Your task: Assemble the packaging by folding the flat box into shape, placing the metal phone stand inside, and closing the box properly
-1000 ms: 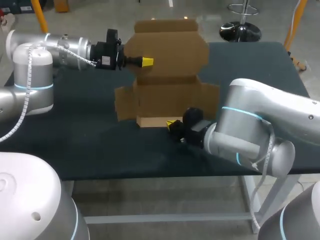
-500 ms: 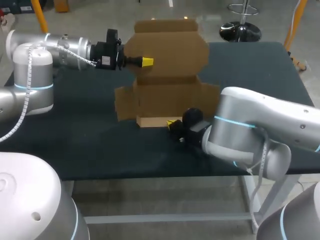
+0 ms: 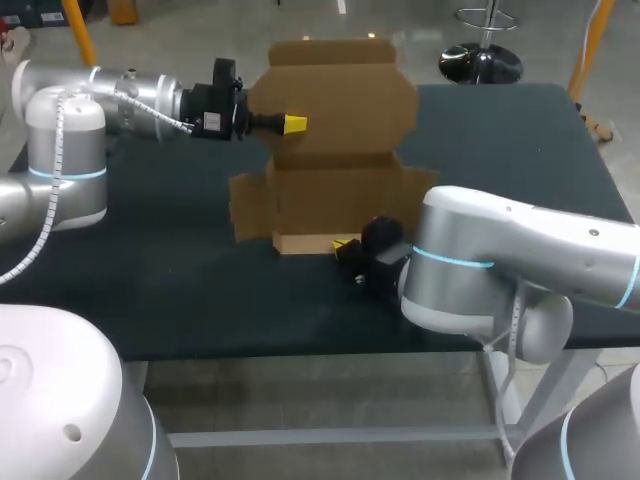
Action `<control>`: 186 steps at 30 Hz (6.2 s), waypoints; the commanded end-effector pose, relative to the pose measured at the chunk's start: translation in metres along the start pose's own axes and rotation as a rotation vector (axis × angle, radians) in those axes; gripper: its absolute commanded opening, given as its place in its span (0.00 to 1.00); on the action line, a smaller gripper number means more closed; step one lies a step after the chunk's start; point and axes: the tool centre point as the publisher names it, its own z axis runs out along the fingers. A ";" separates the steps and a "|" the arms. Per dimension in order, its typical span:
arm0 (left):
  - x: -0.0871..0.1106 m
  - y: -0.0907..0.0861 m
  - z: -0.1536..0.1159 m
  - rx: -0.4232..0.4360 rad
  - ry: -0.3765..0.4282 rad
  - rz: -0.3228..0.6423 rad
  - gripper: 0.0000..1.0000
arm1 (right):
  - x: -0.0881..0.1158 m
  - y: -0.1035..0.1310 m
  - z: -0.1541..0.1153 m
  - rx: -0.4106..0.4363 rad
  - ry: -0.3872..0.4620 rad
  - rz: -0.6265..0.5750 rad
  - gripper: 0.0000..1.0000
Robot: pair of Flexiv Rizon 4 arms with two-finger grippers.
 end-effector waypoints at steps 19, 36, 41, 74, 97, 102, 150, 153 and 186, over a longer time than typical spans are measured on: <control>0.004 0.004 -0.001 -0.013 0.011 0.008 0.00 | -0.003 -0.010 0.014 0.015 -0.020 0.026 0.00; 0.015 0.014 0.001 -0.045 0.032 0.020 0.00 | -0.003 -0.013 0.015 0.015 -0.019 0.045 0.00; 0.017 0.019 0.002 -0.048 0.040 0.035 0.00 | -0.003 -0.013 0.015 0.015 -0.019 0.045 0.00; 0.054 0.050 0.012 -0.051 0.079 0.131 0.00 | -0.003 -0.013 0.015 0.015 -0.019 0.045 0.00; 0.056 0.060 0.014 -0.014 0.095 0.152 0.00 | -0.003 -0.013 0.015 0.015 -0.019 0.045 0.00; 0.056 0.058 0.014 -0.019 0.092 0.154 0.00 | -0.003 -0.013 0.015 0.015 -0.019 0.045 0.00; 0.056 0.056 0.012 -0.026 0.087 0.159 0.00 | 0.025 0.006 -0.042 -0.011 0.118 0.003 0.00; 0.056 0.056 0.012 -0.026 0.087 0.159 0.00 | 0.028 0.006 -0.053 0.002 0.150 -0.005 0.00; 0.056 0.056 0.012 -0.026 0.087 0.159 0.00 | 0.011 -0.019 -0.183 0.111 0.313 -0.241 0.00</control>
